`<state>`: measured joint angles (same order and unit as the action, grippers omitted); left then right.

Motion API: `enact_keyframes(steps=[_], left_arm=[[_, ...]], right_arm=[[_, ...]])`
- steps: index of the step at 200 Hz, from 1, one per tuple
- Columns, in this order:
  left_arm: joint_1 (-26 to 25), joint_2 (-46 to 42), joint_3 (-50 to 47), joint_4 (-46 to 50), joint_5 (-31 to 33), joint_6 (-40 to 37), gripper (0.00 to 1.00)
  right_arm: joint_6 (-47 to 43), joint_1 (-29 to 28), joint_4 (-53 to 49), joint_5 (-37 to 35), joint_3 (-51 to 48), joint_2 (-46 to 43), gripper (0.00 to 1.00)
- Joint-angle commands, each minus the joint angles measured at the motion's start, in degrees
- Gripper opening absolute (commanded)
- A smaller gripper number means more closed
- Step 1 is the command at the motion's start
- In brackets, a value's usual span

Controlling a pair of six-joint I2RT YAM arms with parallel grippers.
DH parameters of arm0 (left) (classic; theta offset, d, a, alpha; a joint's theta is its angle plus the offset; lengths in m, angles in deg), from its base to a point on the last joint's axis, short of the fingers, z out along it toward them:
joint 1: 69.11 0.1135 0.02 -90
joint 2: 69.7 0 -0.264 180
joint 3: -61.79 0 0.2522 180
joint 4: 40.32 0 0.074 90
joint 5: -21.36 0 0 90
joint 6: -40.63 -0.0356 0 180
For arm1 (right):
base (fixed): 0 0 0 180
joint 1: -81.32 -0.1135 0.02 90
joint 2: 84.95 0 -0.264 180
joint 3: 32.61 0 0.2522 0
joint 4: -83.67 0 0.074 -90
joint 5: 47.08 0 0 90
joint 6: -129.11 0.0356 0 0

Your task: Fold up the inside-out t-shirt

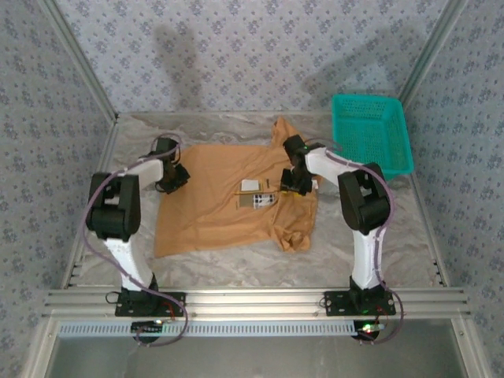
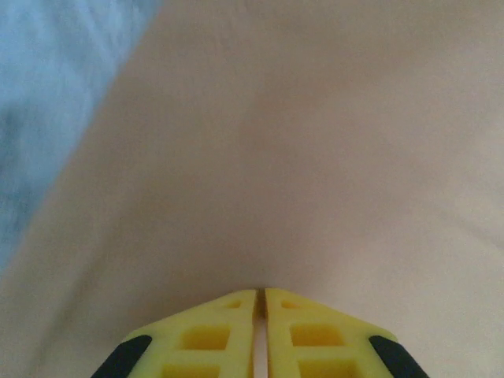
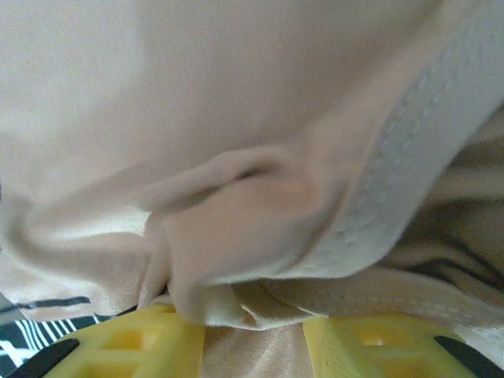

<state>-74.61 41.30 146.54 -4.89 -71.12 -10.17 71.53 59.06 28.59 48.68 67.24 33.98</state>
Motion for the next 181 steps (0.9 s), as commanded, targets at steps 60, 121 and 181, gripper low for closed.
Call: enact_keyframes(steps=[60,121,181], left_arm=[[5.1,26.5,39.9,14.2,-0.9,-4.8,0.11],[5.2,7.2,26.3,10.6,-0.5,-5.6,0.15],[3.1,-7.8,4.9,4.8,-7.4,-3.2,0.17]], right_arm=[[-4.8,5.4,-11.4,-5.5,22.5,15.7,0.41],[-9.0,-0.8,-5.4,-3.8,0.8,-9.5,0.45],[-7.3,-8.0,-2.1,-2.5,-19.4,-22.1,0.50]])
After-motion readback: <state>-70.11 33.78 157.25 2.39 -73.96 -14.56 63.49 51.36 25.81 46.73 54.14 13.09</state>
